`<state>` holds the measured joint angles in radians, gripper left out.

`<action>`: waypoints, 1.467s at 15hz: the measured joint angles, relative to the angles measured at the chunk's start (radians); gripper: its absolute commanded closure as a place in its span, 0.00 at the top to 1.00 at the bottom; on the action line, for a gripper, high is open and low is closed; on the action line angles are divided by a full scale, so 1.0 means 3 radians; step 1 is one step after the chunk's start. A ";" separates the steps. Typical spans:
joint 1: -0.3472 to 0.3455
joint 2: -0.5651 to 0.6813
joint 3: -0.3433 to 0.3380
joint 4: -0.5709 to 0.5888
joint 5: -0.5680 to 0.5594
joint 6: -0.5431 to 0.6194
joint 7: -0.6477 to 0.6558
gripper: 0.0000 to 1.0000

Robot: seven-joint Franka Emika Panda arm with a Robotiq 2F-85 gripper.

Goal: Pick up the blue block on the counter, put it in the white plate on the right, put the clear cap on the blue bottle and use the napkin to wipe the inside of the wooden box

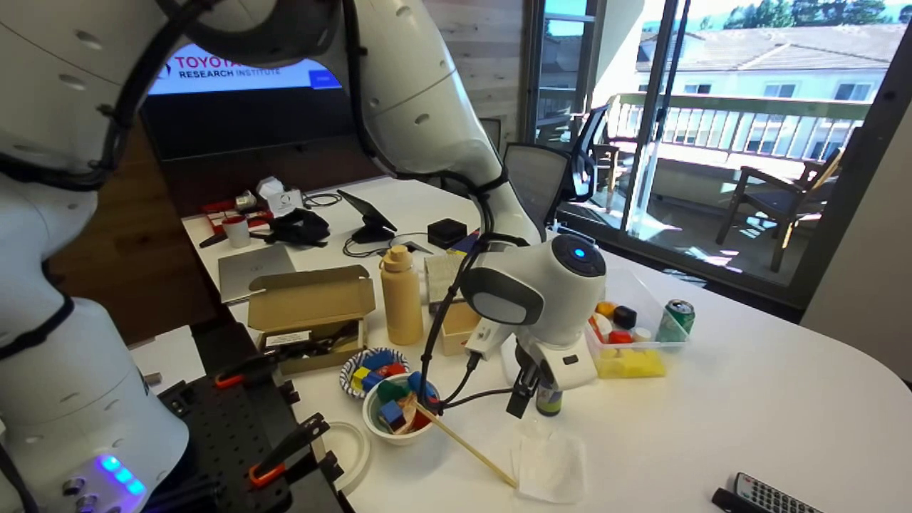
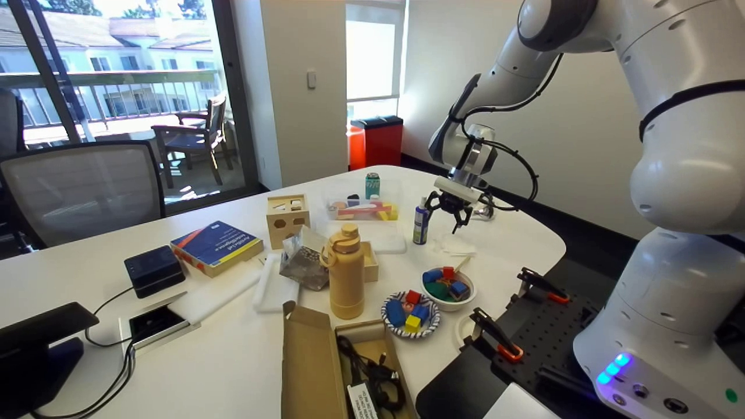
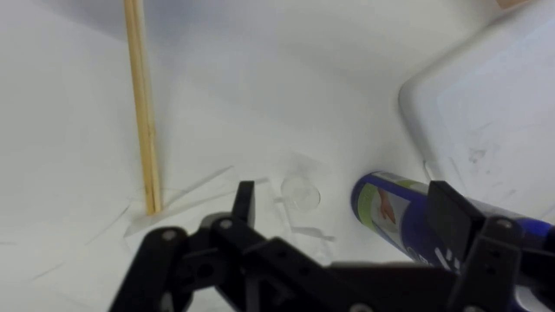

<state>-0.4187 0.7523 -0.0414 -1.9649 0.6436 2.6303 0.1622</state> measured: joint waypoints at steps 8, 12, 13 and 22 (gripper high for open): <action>0.0131 0.0270 -0.0164 0.0251 -0.0011 -0.0003 0.0277 1.00; 0.0140 0.0430 -0.0167 0.0300 -0.0007 0.0005 0.0292 1.00; 0.0145 0.0452 -0.0168 0.0302 -0.0007 0.0009 0.0305 1.00; 0.0222 0.0645 -0.0217 0.0454 -0.0003 0.0126 0.0629 0.99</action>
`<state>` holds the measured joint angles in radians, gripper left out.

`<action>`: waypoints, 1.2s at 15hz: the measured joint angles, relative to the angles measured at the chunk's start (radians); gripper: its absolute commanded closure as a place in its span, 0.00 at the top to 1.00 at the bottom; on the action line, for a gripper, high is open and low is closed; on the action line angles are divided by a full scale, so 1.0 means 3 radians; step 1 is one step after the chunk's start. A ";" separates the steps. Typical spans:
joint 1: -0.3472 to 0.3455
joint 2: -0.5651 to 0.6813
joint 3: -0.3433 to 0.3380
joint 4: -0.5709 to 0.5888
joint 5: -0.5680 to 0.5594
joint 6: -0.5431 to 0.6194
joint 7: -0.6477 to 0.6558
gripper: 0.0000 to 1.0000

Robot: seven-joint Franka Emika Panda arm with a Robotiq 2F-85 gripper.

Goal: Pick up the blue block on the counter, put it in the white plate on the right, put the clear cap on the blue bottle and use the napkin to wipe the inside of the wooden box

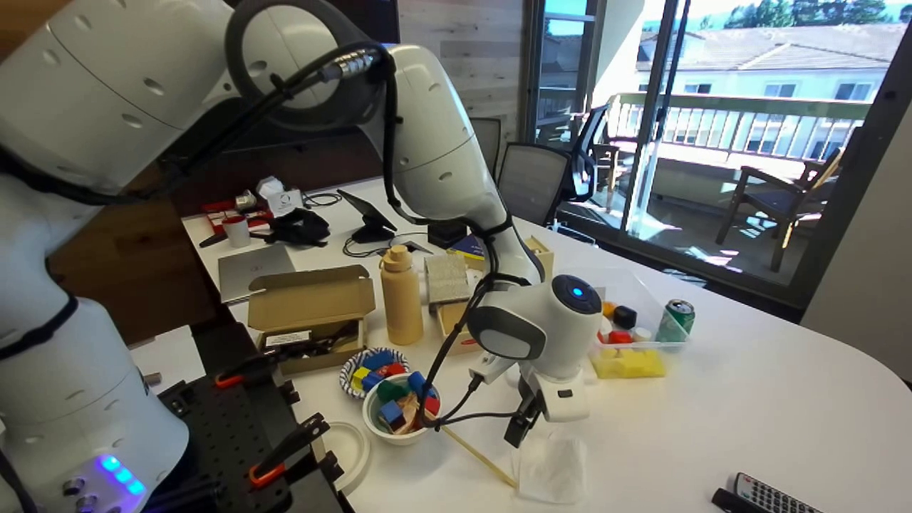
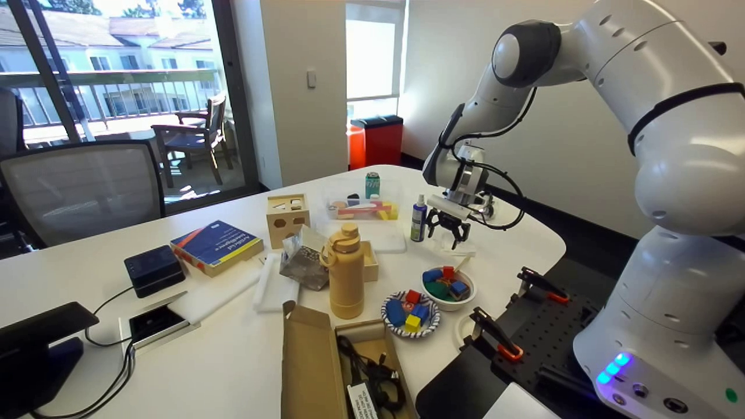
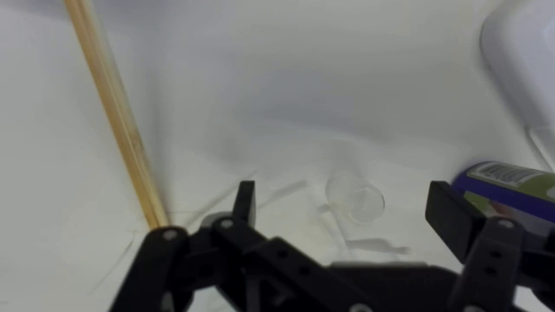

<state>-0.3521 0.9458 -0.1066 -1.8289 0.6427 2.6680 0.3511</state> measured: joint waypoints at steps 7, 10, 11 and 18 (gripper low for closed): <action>0.0137 0.0146 -0.0101 0.0171 -0.0004 0.0007 0.0244 0.37; 0.0167 0.0158 -0.0132 0.0184 -0.0004 0.0012 0.0299 0.15; 0.0169 0.0158 -0.0139 0.0184 -0.0004 0.0017 0.0303 0.06; 0.0148 0.0072 -0.0180 0.0099 -0.0001 0.0033 0.0292 0.06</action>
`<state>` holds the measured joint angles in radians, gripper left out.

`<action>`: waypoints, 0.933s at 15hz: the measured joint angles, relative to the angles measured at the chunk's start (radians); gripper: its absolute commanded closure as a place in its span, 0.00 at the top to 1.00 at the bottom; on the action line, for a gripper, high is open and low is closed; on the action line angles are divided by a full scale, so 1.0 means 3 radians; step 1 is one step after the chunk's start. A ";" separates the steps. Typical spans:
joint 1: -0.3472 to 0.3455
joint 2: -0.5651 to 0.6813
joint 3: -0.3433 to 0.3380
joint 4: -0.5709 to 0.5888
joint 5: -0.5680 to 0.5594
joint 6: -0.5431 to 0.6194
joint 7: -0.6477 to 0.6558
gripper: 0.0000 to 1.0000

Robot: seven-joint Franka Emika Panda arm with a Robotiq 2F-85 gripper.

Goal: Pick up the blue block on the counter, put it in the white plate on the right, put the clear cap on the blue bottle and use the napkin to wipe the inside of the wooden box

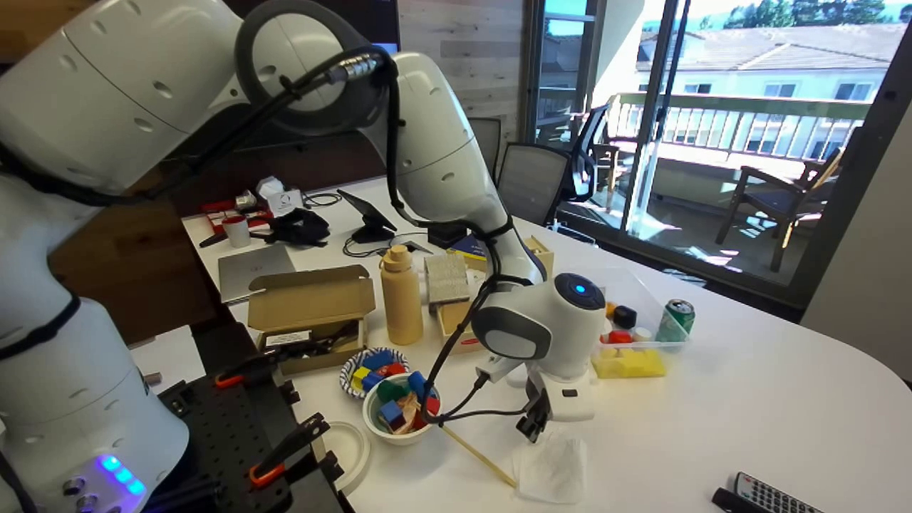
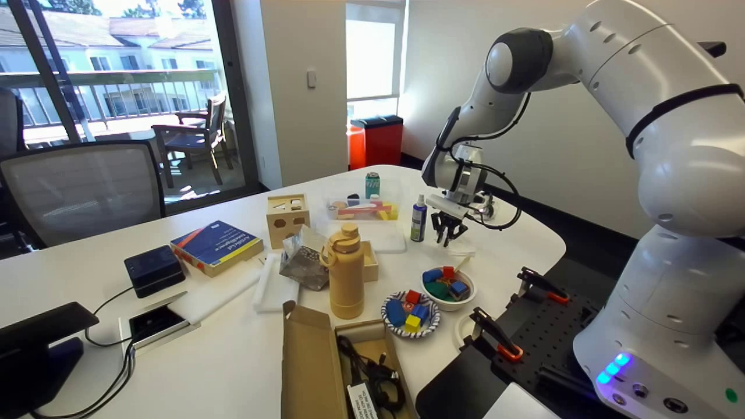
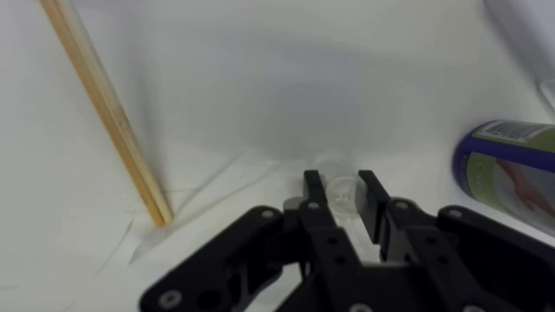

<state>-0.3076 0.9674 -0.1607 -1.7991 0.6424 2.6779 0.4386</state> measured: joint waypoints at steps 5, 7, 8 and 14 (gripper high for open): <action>0.0013 -0.0624 -0.0107 -0.0453 -0.0015 0.0107 -0.0033 0.06; 0.0024 -0.0917 -0.0140 -0.0614 -0.0040 0.0107 -0.0033 0.06; 0.0040 -0.1053 -0.0163 -0.0685 -0.0073 0.0106 -0.0032 0.06; 0.0198 -0.1578 -0.0242 -0.0898 -0.0425 0.0056 -0.0001 0.06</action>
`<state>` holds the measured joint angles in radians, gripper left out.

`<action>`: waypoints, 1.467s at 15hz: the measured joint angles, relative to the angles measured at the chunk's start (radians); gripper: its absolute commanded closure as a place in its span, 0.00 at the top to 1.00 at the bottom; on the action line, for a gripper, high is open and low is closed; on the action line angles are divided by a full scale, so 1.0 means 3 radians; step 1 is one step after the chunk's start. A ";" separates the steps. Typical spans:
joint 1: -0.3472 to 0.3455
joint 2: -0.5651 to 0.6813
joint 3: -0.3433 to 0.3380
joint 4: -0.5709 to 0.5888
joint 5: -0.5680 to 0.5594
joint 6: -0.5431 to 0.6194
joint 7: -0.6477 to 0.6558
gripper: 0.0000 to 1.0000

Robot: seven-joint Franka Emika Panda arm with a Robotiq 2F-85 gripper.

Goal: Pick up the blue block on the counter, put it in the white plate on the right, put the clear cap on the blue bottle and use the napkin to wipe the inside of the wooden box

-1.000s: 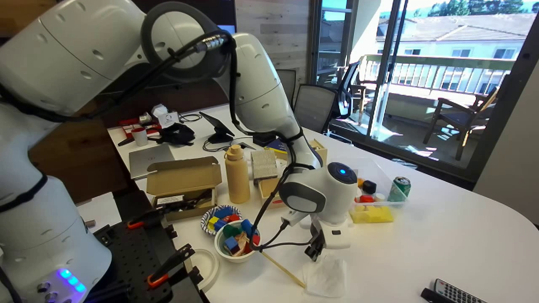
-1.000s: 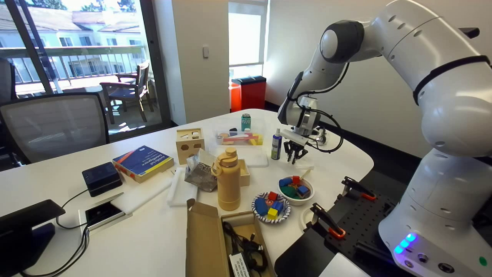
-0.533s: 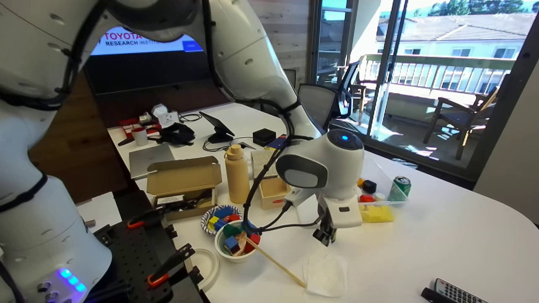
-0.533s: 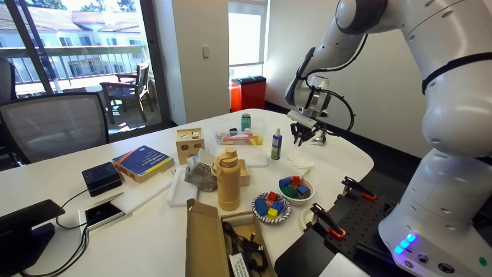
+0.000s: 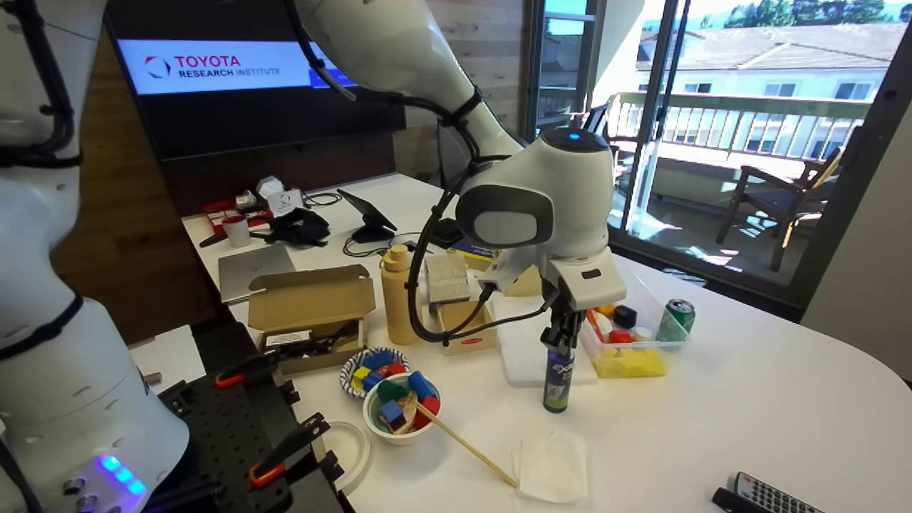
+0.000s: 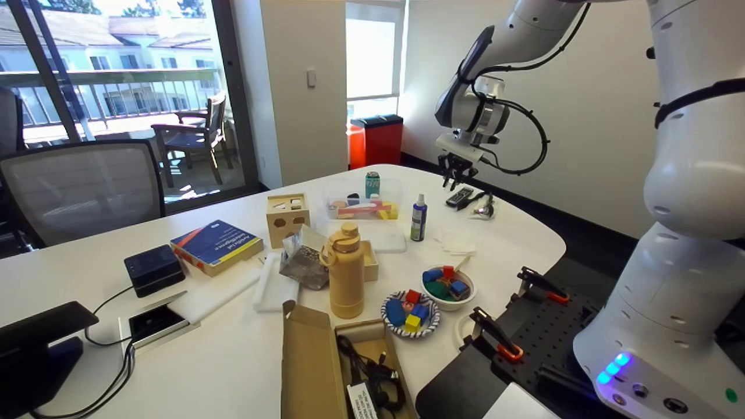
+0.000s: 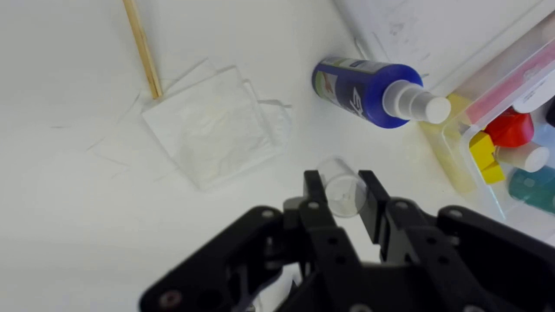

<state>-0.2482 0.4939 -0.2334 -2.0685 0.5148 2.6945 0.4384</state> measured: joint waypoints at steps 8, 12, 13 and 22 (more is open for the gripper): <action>0.0118 -0.0051 0.0151 0.0034 -0.0131 -0.0018 -0.0015 0.06; 0.0113 -0.0046 0.0220 0.0079 -0.0131 -0.0014 -0.0070 0.06; 0.0113 -0.0036 0.0224 0.0095 -0.0131 -0.0014 -0.0071 0.06; 0.0113 0.0256 0.0225 0.0368 -0.0146 -0.0012 -0.0082 0.06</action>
<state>-0.2142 0.5705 -0.1659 -1.9581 0.4710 2.6911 0.4138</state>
